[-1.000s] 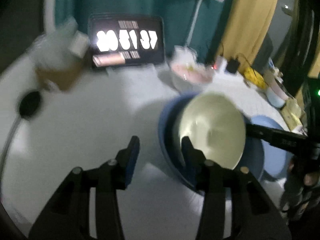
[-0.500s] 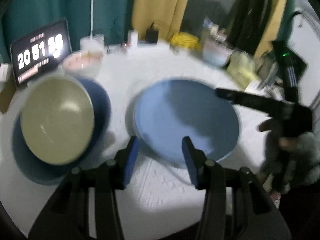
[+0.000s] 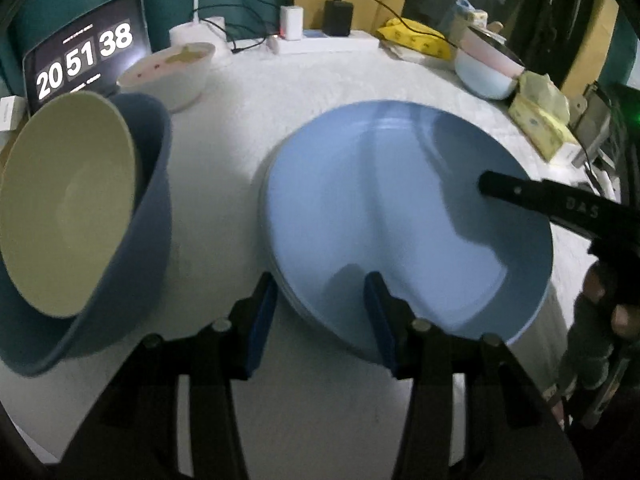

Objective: Organize plates and bowls

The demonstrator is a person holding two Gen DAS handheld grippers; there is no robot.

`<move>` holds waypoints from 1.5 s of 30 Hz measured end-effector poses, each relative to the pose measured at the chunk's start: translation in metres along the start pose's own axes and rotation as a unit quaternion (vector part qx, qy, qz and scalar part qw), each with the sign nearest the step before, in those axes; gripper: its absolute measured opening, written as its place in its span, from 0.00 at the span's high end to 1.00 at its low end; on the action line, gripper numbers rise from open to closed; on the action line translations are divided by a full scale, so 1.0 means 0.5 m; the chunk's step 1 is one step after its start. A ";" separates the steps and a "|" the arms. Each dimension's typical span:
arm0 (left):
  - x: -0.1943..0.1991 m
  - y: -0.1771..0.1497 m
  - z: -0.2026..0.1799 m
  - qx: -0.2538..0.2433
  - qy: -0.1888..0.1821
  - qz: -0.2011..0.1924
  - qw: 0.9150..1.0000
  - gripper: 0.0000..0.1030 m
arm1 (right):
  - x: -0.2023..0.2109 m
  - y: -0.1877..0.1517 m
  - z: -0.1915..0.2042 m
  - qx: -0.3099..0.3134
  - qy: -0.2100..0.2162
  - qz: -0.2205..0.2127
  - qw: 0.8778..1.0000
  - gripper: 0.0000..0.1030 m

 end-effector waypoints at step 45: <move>0.290 0.082 0.365 0.052 0.068 -0.165 0.983 0.48 | 0.002 -0.002 0.316 0.103 0.023 -0.016 0.994 0.72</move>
Point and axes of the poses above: each gripper's, at about its wrist camera, not at the fingertips, and x roughly against the way its jaws point, z to its left, y to its top, the point moved 9 cm from there along -x, roughly the way its jaws point, and after that the axes turned 2 degrees about -y, right-handed, at the moved point
